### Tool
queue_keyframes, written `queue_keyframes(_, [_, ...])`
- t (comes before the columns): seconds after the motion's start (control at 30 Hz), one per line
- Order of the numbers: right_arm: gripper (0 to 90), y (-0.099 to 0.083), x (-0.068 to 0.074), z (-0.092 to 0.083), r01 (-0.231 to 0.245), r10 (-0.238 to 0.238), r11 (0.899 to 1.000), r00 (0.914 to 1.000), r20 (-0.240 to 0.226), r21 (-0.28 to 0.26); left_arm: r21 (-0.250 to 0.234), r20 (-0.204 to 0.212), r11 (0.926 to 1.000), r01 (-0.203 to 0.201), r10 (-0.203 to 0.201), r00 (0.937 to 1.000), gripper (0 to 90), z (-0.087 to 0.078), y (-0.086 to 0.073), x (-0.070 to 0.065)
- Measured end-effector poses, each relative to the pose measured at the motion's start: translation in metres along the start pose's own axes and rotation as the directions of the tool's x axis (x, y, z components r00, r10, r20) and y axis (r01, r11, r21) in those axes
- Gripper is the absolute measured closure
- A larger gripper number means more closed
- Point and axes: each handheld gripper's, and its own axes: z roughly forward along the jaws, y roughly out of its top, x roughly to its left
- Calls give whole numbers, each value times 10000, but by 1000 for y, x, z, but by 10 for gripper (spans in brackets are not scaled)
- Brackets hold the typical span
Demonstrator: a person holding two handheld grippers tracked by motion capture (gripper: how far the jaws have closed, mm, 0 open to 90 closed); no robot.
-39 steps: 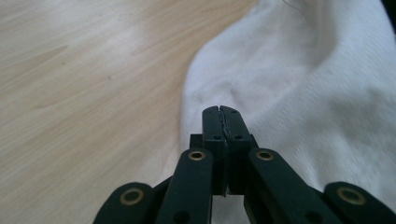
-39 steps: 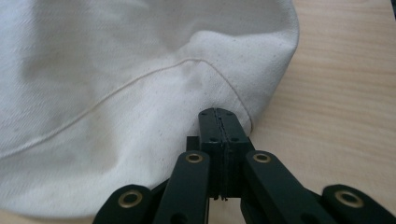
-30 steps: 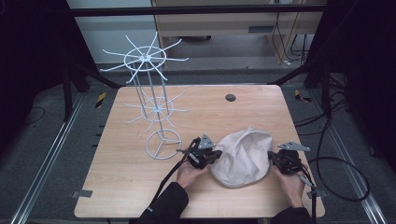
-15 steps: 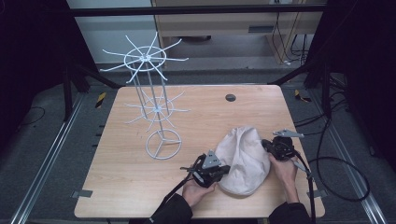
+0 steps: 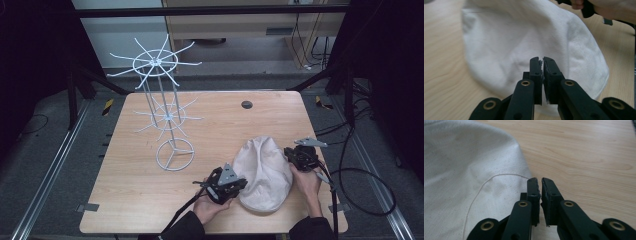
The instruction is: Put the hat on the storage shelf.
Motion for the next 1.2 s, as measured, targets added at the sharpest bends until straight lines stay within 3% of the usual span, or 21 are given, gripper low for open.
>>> queue_keyframes(0.17, [746, 6, 2, -22, 11, 3, 9987, 9996, 281, -507, -23, -637, 9999, 113, -114, 9979, 760, -36, 1, 19])
queue_keyframes(0.33, [639, 7, 6, -43, 135, -133, 9993, 9999, 71, -337, -332, -1213, 9982, 496, -532, 9912, 665, -72, -7, 34])
queue_keyframes(0.47, [564, 10, 10, -57, 69, -68, 9995, 10000, 4, -301, -280, -1903, 9982, 537, -581, 9800, 592, -101, -21, 47])
queue_keyframes(0.57, [522, 12, 13, -64, -9, 7, 9997, 10000, -67, -226, -389, -2309, 9963, 761, -831, 9694, 534, -120, -32, 56])
queue_keyframes(0.7, [475, 16, 22, -72, 155, -157, 9997, 9998, -110, -194, -537, -2915, 9921, 1134, -1242, 9485, 472, -144, -49, 70])
queue_keyframes(0.77, [454, 19, 27, -76, 203, -207, 9997, 9995, -244, -162, -629, -3261, 9880, 1407, -1536, 9328, 446, -155, -60, 80])
queue_keyframes(0.9, [434, 27, 39, -84, 245, -249, 9995, 9994, -239, -182, -708, -3710, 9848, 1586, -1736, 9122, 408, -169, -73, 93])
queue_keyframes(0.93, [428, 29, 42, -87, 247, -252, 9996, 9993, -261, -169, -857, -3882, 9818, 1695, -1896, 9019, 398, -173, -78, 97])
queue_keyframes(1.0, [410, 33, 51, -92, 301, -306, 9994, 9990, -317, -158, -899, -4107, 9797, 1794, -2005, 8895, 392, -179, -85, 104])
queue_keyframes(1.03, [399, 35, 54, -94, 322, -327, 9994, 9988, -352, -141, -977, -4268, 9761, 1939, -2171, 8779, 391, -183, -89, 110])
queue_keyframes(1.1, [382, 39, 63, -97, 354, -358, 9993, 9985, -410, -118, -1111, -4426, 9687, 2220, -2482, 8617, 385, -187, -93, 117])
queue_keyframes(1.13, [376, 41, 66, -98, 372, -375, 9993, 9984, -426, -77, -1236, -4564, 9628, 2403, -2702, 8478, 385, -190, -95, 123])
queue_keyframes(1.2, [360, 45, 73, -98, 447, -448, 9990, 9979, -473, -40, -1325, -4736, 9571, 2577, -2896, 8318, 376, -193, -98, 130])
